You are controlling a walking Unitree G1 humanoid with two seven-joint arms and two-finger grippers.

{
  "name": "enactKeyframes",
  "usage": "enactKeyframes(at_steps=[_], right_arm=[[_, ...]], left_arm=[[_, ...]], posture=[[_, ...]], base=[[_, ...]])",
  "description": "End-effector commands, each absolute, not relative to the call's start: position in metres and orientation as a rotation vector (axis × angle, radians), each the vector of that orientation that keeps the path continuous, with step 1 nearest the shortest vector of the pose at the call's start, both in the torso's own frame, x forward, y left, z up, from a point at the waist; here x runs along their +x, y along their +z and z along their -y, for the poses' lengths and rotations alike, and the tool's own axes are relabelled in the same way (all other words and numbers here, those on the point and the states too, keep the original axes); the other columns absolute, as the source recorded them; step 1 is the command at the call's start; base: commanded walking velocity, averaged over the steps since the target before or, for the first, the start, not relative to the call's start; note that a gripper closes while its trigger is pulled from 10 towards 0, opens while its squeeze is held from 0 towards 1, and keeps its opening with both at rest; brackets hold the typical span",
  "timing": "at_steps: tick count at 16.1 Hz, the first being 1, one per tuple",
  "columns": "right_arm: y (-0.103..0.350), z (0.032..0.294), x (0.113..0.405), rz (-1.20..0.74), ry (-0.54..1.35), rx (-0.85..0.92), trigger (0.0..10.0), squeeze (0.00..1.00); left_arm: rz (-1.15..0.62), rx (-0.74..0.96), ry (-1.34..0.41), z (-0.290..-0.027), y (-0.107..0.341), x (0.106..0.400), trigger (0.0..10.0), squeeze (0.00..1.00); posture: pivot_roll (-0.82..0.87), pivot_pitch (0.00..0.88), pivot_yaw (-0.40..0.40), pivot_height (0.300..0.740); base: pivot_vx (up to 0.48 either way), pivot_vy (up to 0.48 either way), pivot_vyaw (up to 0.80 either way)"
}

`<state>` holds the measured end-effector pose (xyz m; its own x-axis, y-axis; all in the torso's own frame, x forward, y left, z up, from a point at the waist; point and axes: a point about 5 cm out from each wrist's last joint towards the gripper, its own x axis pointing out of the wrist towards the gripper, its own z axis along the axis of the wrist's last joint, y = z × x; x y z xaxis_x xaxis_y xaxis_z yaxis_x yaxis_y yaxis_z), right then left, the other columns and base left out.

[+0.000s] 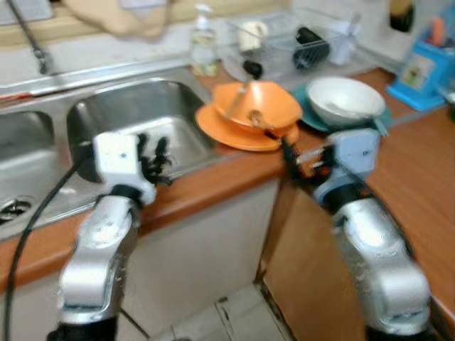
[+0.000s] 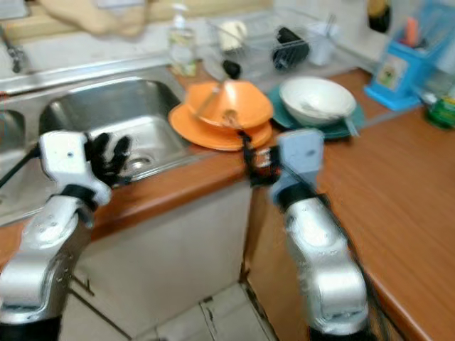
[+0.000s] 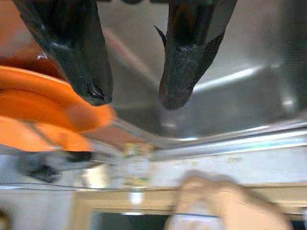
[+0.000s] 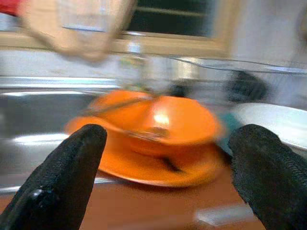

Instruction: Kitchen organization

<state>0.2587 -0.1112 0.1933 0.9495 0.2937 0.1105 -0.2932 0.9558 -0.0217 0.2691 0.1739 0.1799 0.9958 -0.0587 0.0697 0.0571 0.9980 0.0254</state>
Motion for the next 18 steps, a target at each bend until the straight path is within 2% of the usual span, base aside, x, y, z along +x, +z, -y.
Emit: enactKeyframes(at_steps=[1,3,6,18], right_arm=[[0.1938,0.1168,0.2583,0.111,0.291,-0.004,10.0,1.0],[0.1932,0.1139,0.2565,0.108,0.319,0.016,10.0,1.0],[0.193,0.1092,0.2546,0.119,0.348,-0.019,10.0,1.0],[0.1993,0.1134,0.2528,0.136,0.322,0.016,10.0,1.0]], left_arm=[[0.091,0.021,-0.079,-0.1684,0.1843,0.271,10.0,0.0],[0.091,0.03,-0.076,-0.1705,0.1846,0.271,10.0,0.0],[0.091,0.046,-0.076,-0.1737,0.1853,0.2701,10.0,0.0],[0.083,0.034,-0.132,-0.1647,0.1824,0.2729,10.0,0.0]], posture=[[-0.1,0.0,0.041,0.74],[-0.1,0.0,0.04,0.74],[-0.09,0.0,0.041,0.74],[-0.11,0.0,0.055,0.74]], base=[[0.307,0.0,0.0],[0.311,0.0,0.0],[0.309,0.0,0.68],[0.308,0.0,0.0]])
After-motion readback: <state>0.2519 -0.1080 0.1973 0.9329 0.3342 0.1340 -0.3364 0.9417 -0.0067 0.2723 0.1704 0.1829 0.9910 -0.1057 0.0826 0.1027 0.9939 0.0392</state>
